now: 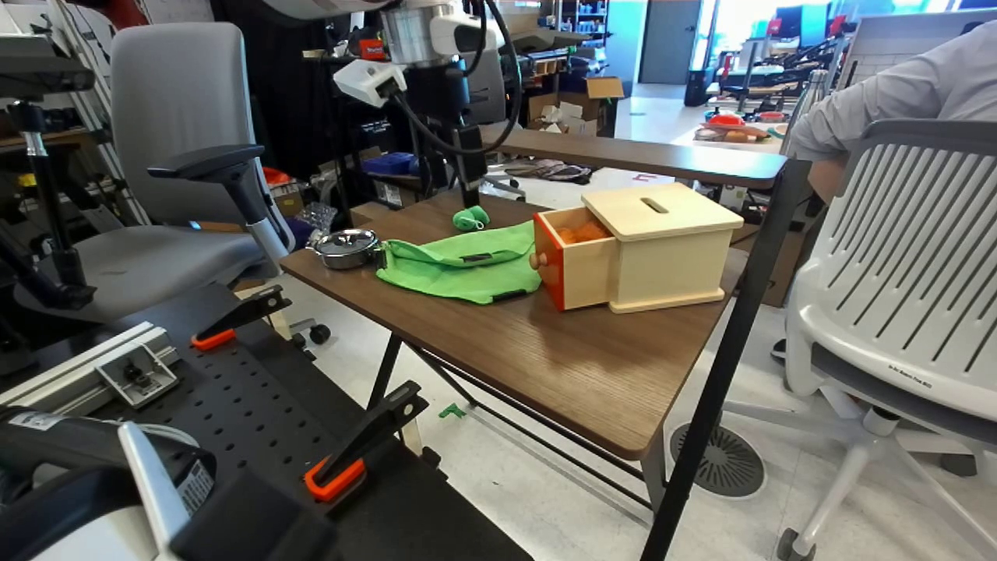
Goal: Slide the green towel slightly to the right.
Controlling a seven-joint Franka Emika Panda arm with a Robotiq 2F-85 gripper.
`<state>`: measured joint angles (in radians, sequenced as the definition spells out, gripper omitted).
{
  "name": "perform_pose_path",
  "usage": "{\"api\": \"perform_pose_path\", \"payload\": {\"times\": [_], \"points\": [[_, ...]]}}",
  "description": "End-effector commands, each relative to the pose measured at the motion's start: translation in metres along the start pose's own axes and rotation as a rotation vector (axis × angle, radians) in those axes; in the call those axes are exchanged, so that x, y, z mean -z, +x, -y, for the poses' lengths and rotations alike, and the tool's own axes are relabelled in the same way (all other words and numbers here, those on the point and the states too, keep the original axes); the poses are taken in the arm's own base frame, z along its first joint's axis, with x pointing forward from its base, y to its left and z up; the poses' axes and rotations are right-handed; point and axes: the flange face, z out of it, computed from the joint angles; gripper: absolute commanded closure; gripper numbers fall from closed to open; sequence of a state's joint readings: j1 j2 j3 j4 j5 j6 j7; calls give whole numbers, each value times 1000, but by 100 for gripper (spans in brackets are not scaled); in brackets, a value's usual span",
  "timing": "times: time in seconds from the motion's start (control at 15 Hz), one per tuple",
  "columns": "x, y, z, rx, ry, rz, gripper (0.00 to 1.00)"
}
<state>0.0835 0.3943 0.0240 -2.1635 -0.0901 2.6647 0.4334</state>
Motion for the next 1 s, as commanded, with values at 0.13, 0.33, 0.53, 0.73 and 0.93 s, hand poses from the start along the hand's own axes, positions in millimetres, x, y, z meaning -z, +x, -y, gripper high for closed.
{"api": "perform_pose_path", "payload": {"times": [0.13,0.33,0.53,0.73,0.93], "points": [[-54,35,0,-30,-34,4,0],[-81,38,2,-33,-57,23,0],[-97,38,12,-39,-50,26,0],[-105,40,22,-49,-37,19,0],[-113,41,29,-58,-31,24,0]]}}
